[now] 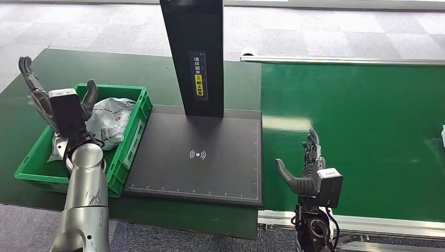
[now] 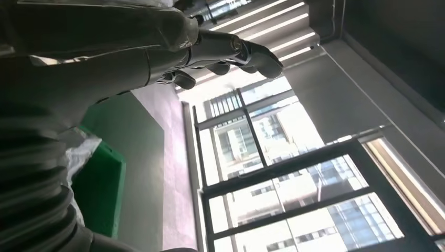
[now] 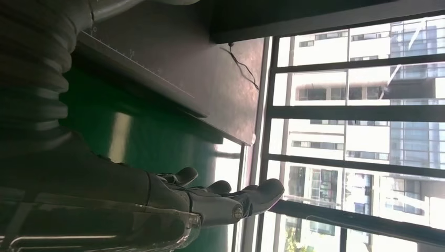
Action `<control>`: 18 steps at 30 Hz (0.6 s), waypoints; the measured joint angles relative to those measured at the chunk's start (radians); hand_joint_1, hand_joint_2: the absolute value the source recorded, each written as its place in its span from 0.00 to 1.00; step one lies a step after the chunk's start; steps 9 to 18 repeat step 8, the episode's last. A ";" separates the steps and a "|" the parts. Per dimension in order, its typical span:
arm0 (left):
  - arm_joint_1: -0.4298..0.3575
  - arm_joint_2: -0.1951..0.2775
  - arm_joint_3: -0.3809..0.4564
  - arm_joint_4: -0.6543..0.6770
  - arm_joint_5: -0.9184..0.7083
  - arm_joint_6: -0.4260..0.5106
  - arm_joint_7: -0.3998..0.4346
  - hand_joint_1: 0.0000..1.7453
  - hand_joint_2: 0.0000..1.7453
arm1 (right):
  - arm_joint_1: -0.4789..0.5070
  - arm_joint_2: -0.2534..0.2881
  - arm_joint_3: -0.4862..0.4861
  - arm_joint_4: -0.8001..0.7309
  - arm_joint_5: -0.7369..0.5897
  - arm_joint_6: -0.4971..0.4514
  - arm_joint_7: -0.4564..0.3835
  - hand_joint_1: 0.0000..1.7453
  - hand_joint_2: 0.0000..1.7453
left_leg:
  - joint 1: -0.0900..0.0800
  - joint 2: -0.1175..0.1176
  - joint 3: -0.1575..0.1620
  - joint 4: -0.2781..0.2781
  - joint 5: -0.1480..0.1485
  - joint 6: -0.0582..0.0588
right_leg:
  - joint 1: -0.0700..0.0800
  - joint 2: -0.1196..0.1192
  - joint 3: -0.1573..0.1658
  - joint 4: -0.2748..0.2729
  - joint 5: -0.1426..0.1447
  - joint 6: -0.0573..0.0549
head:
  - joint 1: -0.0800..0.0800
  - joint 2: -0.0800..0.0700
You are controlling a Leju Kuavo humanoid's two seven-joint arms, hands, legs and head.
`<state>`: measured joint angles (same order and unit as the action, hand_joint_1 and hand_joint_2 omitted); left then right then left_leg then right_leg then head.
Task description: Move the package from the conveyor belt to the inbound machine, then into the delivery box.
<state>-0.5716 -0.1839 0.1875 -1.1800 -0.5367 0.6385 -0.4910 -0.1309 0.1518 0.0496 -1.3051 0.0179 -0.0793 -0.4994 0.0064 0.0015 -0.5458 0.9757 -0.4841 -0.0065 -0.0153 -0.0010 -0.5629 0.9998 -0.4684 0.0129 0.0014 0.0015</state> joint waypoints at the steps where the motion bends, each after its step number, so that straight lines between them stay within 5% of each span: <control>1: 0.010 -0.001 -0.026 -0.017 0.007 -0.002 0.003 0.00 1.00 | 0.000 0.000 0.000 0.000 0.000 0.000 0.000 0.00 1.00 | 0.000 0.000 0.000 0.000 0.000 0.000 | 0.000 0.000 0.000 0.000 0.000 0.000 | 0.000 0.000; 7: 0.036 -0.001 -0.102 -0.069 0.028 -0.003 0.013 0.00 1.00 | 0.000 0.000 -0.005 0.000 0.001 0.000 -0.001 0.00 1.00 | 0.000 0.000 0.001 0.000 0.000 0.000 | 0.000 0.000 0.000 0.000 0.000 0.000 | 0.000 0.000; 18: 0.036 -0.001 -0.104 -0.071 0.029 -0.003 0.014 0.00 1.00 | 0.000 0.000 -0.005 0.000 0.001 0.000 -0.001 0.00 1.00 | 0.000 0.000 0.001 0.000 0.000 0.000 | 0.000 0.000 0.000 0.000 0.000 0.000 | 0.000 0.000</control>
